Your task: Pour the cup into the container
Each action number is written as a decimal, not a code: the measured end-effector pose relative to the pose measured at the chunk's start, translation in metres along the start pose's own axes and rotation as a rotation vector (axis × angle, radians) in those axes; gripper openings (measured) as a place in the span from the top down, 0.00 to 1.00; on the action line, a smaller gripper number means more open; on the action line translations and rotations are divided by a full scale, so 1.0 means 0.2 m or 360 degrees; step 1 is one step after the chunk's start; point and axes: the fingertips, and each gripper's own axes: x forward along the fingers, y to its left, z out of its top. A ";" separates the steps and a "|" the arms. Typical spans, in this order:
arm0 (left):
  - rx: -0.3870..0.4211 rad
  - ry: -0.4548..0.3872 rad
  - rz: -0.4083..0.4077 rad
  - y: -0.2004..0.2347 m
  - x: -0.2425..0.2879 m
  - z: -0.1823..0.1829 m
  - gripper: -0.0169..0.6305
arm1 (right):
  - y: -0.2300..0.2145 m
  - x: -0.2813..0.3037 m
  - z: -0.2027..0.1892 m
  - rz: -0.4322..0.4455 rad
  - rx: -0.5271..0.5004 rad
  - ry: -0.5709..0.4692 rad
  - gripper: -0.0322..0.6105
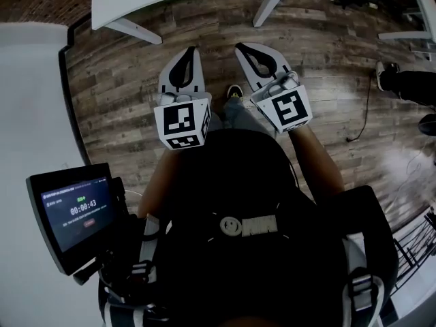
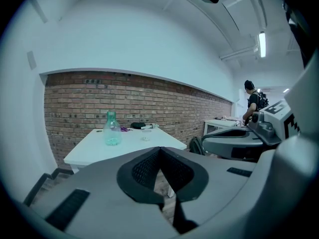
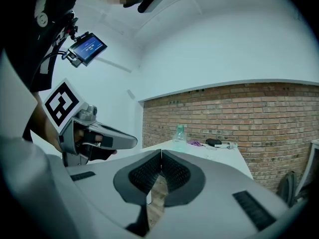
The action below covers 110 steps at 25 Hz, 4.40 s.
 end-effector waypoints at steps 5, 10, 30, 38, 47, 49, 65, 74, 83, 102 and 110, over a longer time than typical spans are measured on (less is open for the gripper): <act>0.0025 -0.0047 -0.0049 -0.02 -0.20 -0.02 0.97 | 0.21 -0.11 0.03 -0.0027 0.0011 -0.0033 0.94; 0.0018 -0.0005 -0.0013 -0.02 -0.43 -0.11 0.97 | 0.38 -0.28 0.05 -0.0023 -0.0012 0.0008 0.94; -0.0026 0.0054 0.0169 -0.58 -0.92 -0.35 0.97 | 0.64 -0.97 -0.14 0.0212 0.0091 0.0053 0.94; -0.0029 0.0101 0.0189 -0.75 -1.09 -0.46 0.97 | 0.69 -1.20 -0.22 0.0194 0.0177 0.0104 0.94; -0.0048 0.0097 0.0206 -0.82 -1.40 -0.61 0.97 | 0.99 -1.37 -0.27 0.0248 0.0159 0.0116 0.94; -0.0055 0.0085 0.0193 -0.83 -1.46 -0.62 0.97 | 1.05 -1.39 -0.26 0.0252 0.0144 0.0117 0.94; 0.0009 -0.0101 0.0002 -1.19 -2.18 -0.66 0.97 | 1.73 -1.89 -0.16 0.0169 0.0063 0.0075 0.94; -0.0011 -0.0086 -0.0026 -1.22 -2.21 -0.68 0.97 | 1.74 -1.92 -0.16 0.0150 0.0105 0.0074 0.94; 0.0033 -0.0058 -0.0003 -1.44 -2.35 -0.76 0.97 | 1.75 -2.20 -0.19 0.0157 0.0153 0.0025 0.94; 0.0009 0.0039 0.0038 -1.87 -2.77 -1.02 0.97 | 2.03 -2.73 -0.30 0.0265 0.0231 0.0008 0.94; -0.0032 -0.0029 -0.0035 -1.76 -3.08 -1.08 0.97 | 2.39 -2.77 -0.28 0.0204 0.0120 0.0078 0.94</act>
